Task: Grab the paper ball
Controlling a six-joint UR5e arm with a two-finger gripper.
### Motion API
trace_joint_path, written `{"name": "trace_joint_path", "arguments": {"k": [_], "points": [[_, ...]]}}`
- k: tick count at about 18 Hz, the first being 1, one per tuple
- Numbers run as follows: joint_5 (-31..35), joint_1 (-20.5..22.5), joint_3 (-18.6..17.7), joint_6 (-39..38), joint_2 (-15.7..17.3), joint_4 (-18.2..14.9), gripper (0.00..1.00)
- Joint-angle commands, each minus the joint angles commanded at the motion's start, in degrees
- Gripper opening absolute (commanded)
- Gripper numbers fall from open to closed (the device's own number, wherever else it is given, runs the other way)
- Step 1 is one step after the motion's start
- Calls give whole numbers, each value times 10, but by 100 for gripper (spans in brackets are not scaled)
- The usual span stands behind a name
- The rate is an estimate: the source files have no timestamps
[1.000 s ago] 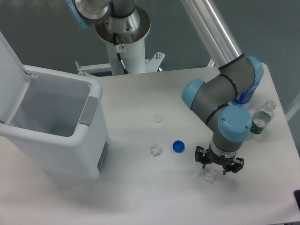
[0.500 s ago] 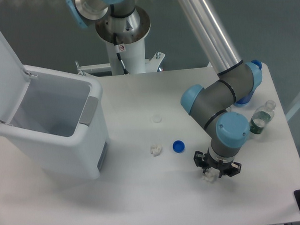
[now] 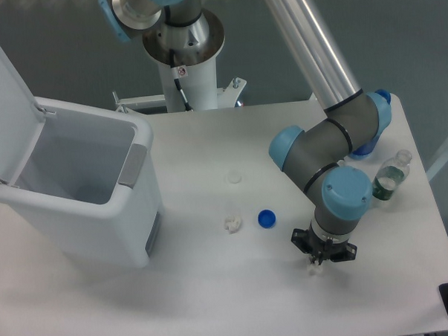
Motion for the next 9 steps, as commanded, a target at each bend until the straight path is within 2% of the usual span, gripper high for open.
{"name": "trace_joint_path", "arguments": {"k": [1, 2, 3, 6, 9], "points": [[0, 0, -2, 0, 3, -1, 11], [0, 0, -4, 0, 9, -2, 20], [0, 0, -5, 1, 15, -3, 21], [4, 4, -6, 3, 43, -5, 0], [5, 11, -4, 12, 68, -32, 0]]}}
